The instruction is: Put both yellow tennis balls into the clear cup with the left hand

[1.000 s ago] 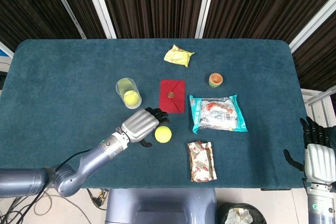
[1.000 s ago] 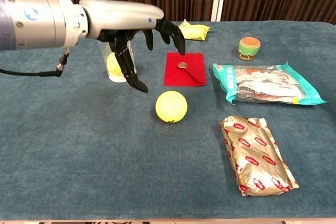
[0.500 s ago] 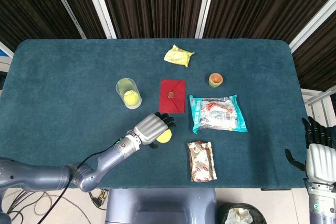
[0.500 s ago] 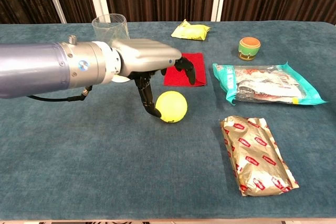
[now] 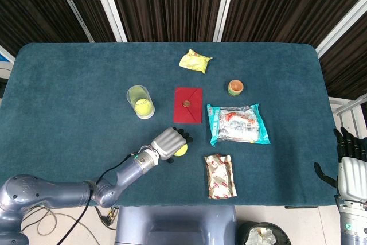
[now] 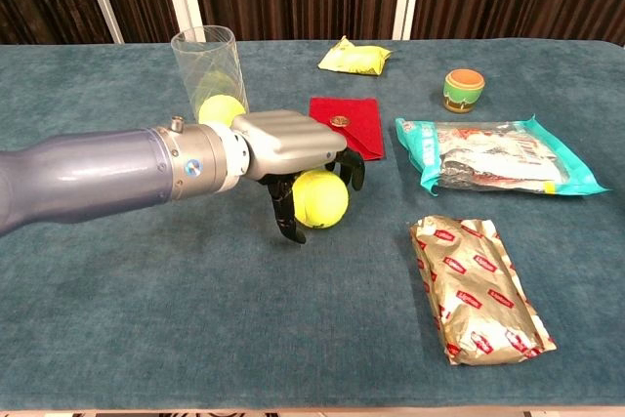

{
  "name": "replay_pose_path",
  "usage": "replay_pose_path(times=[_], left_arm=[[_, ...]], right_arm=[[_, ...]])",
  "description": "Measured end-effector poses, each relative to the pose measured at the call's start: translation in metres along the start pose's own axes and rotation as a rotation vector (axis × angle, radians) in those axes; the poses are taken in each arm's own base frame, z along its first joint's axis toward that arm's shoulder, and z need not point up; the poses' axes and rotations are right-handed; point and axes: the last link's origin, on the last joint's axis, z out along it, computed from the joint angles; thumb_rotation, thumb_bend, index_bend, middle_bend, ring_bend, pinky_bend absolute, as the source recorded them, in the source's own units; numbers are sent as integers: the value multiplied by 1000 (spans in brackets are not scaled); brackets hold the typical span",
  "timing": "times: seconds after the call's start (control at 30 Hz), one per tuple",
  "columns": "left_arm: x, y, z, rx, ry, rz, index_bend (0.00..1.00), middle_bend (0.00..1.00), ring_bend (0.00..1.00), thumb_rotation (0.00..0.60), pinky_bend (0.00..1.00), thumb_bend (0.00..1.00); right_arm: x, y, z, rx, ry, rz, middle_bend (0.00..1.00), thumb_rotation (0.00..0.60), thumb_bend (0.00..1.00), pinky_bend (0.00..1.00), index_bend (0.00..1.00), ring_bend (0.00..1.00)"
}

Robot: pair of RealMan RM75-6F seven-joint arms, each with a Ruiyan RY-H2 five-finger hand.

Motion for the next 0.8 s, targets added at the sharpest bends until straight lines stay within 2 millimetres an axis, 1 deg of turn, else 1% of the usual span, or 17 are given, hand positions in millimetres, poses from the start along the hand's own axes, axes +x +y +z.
replay_pose_path(times=[0.07,0.17,0.33,0.43,0.57,0.8], left_arm=[[-2,1,1,-1,0,8,398,443,370,600,570,291],[-5,1,2,0,2,19,435,486,400,600,600,340],[-2,-1,2,15,33,28,448,496,411,600,609,359],[5,-6,0,29,62,23,449,490,411,600,609,359],[25,-15,-6,46,120,20,449,486,411,600,609,359],[80,-36,-26,90,266,16,449,477,411,600,609,357]], right_arm=[[0,0,0,1,0,1,0,600,335,73,0,49],[0,0,0,1,0,2,0,600,335,73,0,49],[1,0,0,0,3,3,0,600,335,73,0,50],[1,0,0,0,2,2,0,600,335,73,0,49],[0,0,0,1,0,-1,0,600,336,73,0,49],[-2,-2,-1,4,-7,-8,0,600,336,73,0,50]])
